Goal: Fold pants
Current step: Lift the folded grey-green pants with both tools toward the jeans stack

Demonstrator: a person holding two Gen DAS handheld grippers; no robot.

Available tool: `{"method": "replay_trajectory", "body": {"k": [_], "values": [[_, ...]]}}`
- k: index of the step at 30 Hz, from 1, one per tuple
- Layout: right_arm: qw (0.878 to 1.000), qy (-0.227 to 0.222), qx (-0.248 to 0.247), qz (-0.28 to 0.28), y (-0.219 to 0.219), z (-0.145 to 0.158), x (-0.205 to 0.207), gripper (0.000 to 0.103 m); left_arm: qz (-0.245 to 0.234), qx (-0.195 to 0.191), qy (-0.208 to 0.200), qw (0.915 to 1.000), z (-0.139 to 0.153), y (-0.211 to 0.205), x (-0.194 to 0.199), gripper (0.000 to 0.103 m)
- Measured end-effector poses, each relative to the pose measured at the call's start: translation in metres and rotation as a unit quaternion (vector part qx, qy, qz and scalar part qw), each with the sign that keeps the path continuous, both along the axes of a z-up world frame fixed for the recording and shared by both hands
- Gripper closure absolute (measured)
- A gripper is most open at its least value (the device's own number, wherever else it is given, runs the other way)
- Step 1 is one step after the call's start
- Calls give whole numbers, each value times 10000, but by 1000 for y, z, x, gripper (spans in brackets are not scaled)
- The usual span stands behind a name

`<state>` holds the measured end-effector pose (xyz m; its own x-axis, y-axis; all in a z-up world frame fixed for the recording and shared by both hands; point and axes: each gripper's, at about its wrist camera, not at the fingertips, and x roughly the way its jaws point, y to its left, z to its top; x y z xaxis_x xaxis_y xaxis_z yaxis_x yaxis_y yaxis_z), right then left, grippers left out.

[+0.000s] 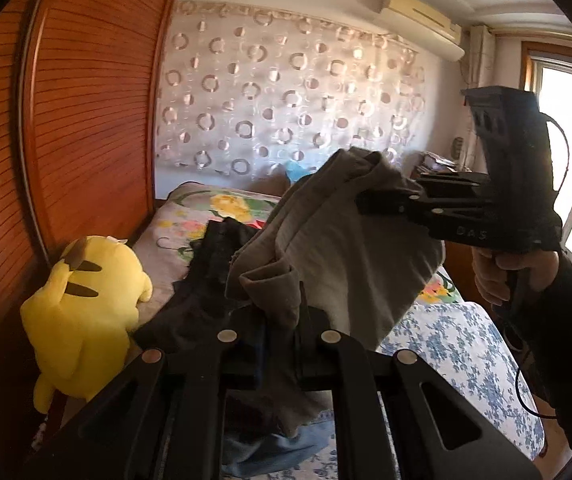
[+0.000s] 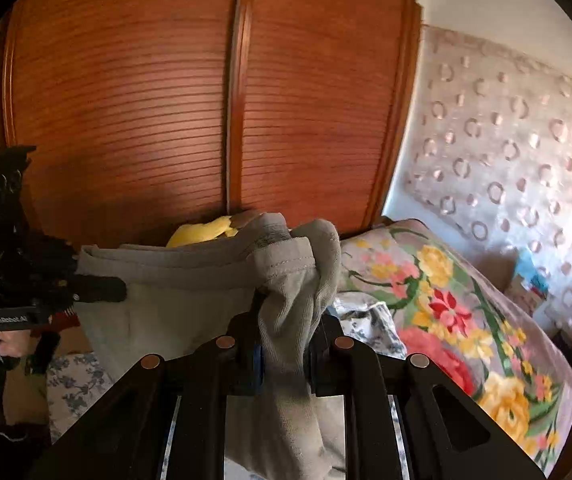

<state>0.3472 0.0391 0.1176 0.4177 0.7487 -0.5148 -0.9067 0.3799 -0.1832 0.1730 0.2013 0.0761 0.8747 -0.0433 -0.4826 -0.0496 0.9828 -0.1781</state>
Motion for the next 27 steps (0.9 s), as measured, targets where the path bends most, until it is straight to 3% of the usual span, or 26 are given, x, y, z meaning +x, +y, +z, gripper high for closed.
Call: {"method": "replay_trajectory", "body": {"k": [7,13,17,19,22,24,27], "values": [[9990,3,-347,288,43,4,39,87,250,-79,131,9996,-13,22,6,92],[9978,161,-580,290,82,-18,66,86,494,-105,404,9979,-30,41,18,92],[9982,332,-491,76,91,-25,83,67,605,-176,593,9963,-40,50,23,91],[9984,444,-334,-82,88,-24,88,63,618,-283,665,9955,-43,55,23,87],[9986,428,-20,-305,70,-15,84,56,704,-210,641,9952,-41,56,21,64],[9983,412,169,-381,55,-8,78,54,595,-190,549,9965,-37,54,19,35],[9982,329,327,-370,36,-2,64,53,655,-48,435,9969,-29,49,16,32]]}}
